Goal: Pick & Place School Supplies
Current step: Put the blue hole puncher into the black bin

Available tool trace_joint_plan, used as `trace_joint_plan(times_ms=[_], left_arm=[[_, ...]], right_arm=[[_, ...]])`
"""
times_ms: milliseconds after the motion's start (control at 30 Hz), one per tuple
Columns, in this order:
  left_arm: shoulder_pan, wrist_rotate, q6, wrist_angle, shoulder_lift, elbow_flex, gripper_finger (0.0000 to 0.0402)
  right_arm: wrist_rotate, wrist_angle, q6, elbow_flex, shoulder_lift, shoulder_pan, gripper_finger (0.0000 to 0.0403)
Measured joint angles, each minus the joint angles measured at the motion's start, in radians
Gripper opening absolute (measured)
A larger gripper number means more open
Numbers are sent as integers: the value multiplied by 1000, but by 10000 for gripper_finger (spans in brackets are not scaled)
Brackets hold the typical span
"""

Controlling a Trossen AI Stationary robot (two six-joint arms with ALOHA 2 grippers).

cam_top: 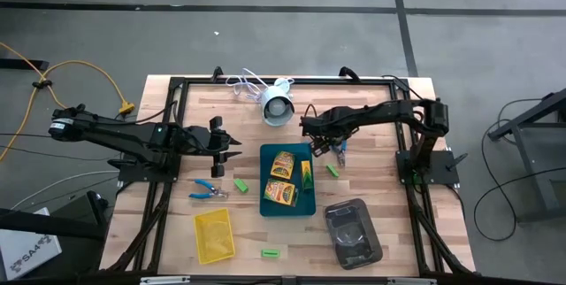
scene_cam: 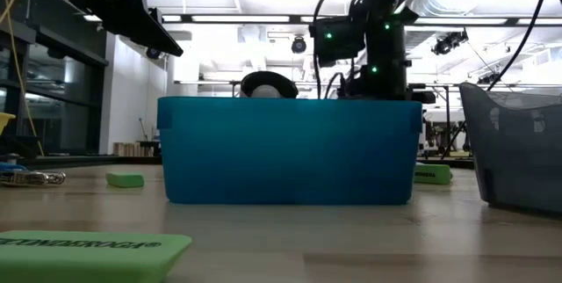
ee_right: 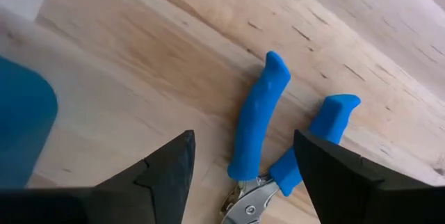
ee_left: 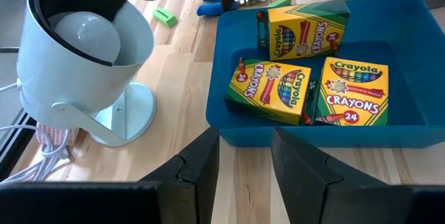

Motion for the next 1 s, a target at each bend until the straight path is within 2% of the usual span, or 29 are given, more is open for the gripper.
trace_joint_plan(times_ms=[133, 333, 567, 1000], left_arm=[[0, 0, 0, 0, 0, 0, 124], [0, 0, 0, 0, 0, 0, 124], [0, 0, 0, -1, 0, 0, 124], [0, 0, 0, -1, 0, 0, 124]], right_arm=[[-23, 7, 23, -5, -1, -14, 235], [-83, 132, 25, -108, -1, -24, 235], [-50, 172, 18, -136, -3, -23, 230], [-23, 179, -6, -136, -2, -25, 130]])
